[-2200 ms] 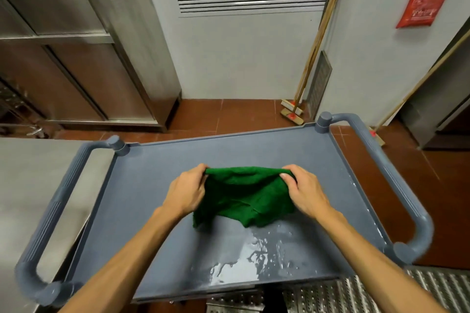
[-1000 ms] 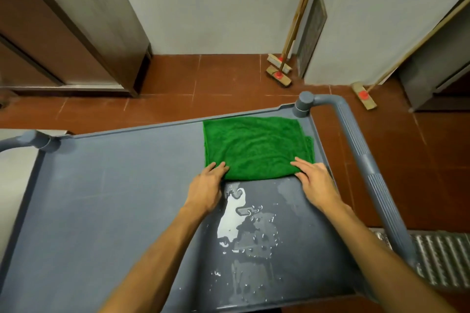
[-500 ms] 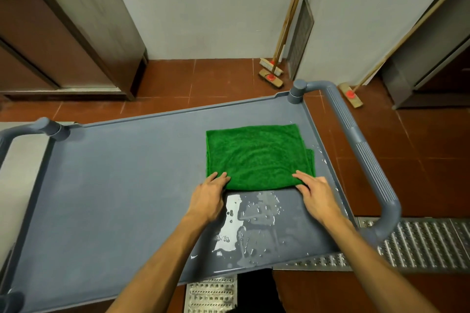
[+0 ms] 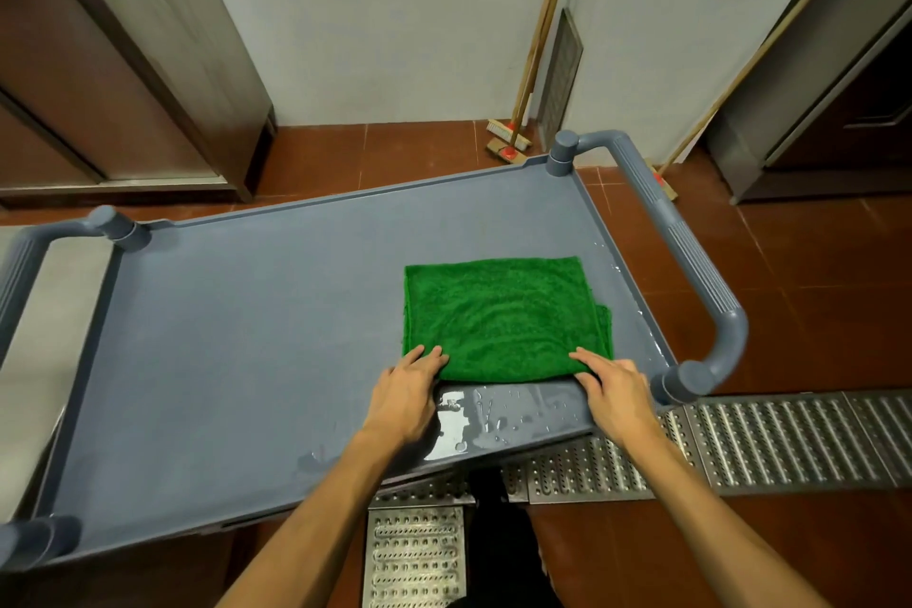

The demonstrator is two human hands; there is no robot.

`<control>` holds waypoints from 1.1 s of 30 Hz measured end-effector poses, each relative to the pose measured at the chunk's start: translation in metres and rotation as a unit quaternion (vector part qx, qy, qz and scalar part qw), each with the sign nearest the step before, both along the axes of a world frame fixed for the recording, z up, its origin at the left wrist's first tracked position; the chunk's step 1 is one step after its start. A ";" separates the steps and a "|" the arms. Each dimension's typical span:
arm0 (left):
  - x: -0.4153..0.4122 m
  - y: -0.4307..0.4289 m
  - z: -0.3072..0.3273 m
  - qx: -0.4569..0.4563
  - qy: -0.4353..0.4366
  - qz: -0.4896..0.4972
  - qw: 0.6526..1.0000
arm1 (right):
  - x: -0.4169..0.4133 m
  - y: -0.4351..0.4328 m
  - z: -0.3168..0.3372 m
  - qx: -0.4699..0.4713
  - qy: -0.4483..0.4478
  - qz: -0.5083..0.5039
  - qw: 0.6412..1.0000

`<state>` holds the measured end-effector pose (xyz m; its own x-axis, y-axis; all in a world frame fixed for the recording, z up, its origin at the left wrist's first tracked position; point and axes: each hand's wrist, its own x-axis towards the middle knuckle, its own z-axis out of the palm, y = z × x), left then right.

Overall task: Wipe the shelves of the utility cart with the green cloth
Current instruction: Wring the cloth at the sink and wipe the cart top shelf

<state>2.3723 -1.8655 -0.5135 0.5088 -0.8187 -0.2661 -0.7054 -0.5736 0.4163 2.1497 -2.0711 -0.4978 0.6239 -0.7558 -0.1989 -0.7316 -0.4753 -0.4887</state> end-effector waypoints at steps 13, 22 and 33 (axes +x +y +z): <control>-0.031 0.067 0.003 -0.007 -0.003 -0.012 1.000 | -0.024 0.069 0.004 -0.059 0.043 -0.014 0.997; -0.039 0.113 0.005 0.005 -0.021 -0.019 1.000 | -0.012 0.089 0.009 -0.077 0.066 0.015 0.995; -0.037 0.153 0.005 0.007 -0.040 -0.004 0.999 | -0.001 0.117 0.000 -0.092 0.053 0.048 0.993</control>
